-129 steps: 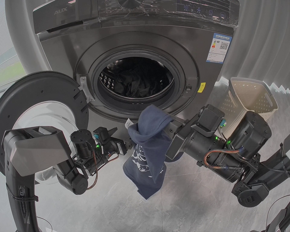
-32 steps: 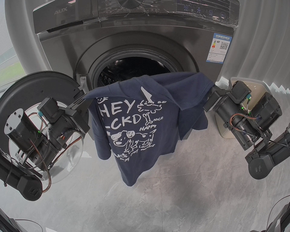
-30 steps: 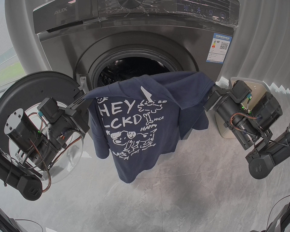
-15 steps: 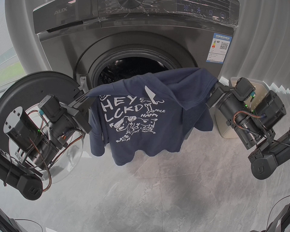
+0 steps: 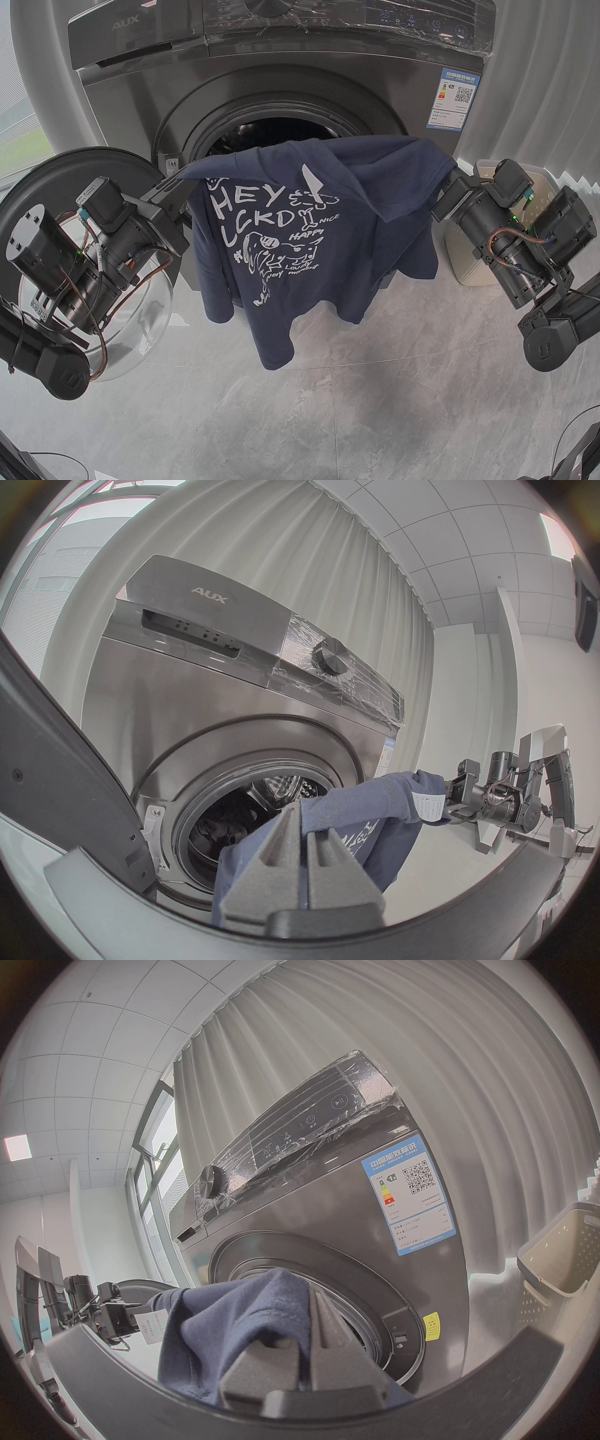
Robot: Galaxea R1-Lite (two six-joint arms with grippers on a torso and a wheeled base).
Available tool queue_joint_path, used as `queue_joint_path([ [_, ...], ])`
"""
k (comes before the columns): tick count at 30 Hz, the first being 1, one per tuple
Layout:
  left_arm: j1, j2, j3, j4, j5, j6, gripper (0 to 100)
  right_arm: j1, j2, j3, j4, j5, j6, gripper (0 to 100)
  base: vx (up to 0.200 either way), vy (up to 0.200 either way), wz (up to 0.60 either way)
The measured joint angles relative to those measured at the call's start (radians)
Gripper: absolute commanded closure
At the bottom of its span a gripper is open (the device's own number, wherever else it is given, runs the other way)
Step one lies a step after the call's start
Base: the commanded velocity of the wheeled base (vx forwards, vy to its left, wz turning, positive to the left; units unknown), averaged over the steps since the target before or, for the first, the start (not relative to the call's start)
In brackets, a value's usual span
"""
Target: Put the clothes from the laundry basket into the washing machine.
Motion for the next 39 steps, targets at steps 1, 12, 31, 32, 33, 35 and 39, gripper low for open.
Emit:
queue_joint_path([
  [1,-0.001,0.000,0.000,0.000,0.000,0.000,100,0.002,0.000,0.001,0.000,-0.003,0.001,100,0.000,0.000,0.00],
  [12,-0.115,0.018,0.009,0.000,0.018,0.008,100,0.054,0.008,0.099,0.001,-0.010,0.018,0,0.000,0.000,0.00],
  [31,-0.162,0.042,-0.027,0.000,0.043,0.004,100,0.204,0.388,0.302,0.001,0.020,0.011,0,0.000,0.000,0.00],
  [32,-0.161,0.042,-0.030,0.000,0.042,0.004,100,0.207,0.400,0.317,0.001,0.020,0.012,0,0.000,0.000,0.00],
  [33,-0.160,0.041,-0.034,0.000,0.043,0.003,100,0.211,0.412,0.333,0.001,0.020,0.013,0,0.000,0.000,0.00],
  [35,-0.158,0.040,-0.039,0.000,0.043,0.003,100,0.217,0.429,0.356,0.001,0.020,0.015,0,0.000,0.000,0.00],
  [39,-0.156,0.039,-0.046,0.000,0.043,0.003,100,0.231,0.437,0.369,0.000,0.021,0.016,0,0.000,0.000,0.00],
])
